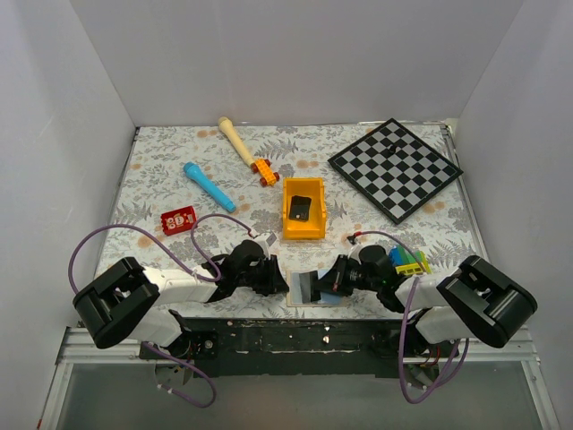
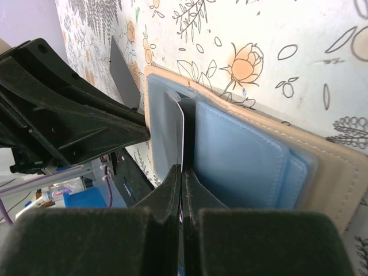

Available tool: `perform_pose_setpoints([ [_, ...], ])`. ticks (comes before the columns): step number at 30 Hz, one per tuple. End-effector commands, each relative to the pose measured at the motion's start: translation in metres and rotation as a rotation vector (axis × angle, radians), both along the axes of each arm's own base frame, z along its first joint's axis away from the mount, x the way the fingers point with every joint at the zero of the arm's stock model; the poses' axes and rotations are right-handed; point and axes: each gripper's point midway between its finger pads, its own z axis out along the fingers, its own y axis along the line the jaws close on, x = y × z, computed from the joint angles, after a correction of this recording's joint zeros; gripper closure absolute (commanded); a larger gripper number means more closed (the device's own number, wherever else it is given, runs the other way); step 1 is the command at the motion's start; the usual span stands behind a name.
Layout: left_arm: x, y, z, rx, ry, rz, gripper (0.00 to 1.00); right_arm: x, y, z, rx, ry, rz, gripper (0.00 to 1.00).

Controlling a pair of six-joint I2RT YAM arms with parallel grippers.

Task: Put the credit cards into the card holder
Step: Insert the credit card into the card holder.

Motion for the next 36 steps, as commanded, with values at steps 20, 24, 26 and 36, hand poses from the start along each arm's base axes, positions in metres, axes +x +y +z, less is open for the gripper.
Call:
perform_pose_setpoints([
  [20, -0.013, 0.006, -0.012, 0.040, 0.025, -0.025, 0.90, -0.004, 0.011, 0.009, -0.112, -0.087, -0.031, 0.67],
  [24, -0.013, 0.008, -0.013, 0.043, 0.030, -0.021, 0.90, 0.001, 0.006, 0.026, -0.176, -0.142, -0.014, 0.55],
  [26, -0.014, 0.007, -0.013, 0.040, 0.032, -0.022, 0.91, 0.003, 0.002, 0.034, -0.208, -0.170, -0.006, 0.50],
  [36, -0.012, 0.005, -0.013, 0.037, 0.033, -0.024, 0.91, 0.002, -0.018, 0.030, -0.348, -0.160, -0.004, 0.47],
])
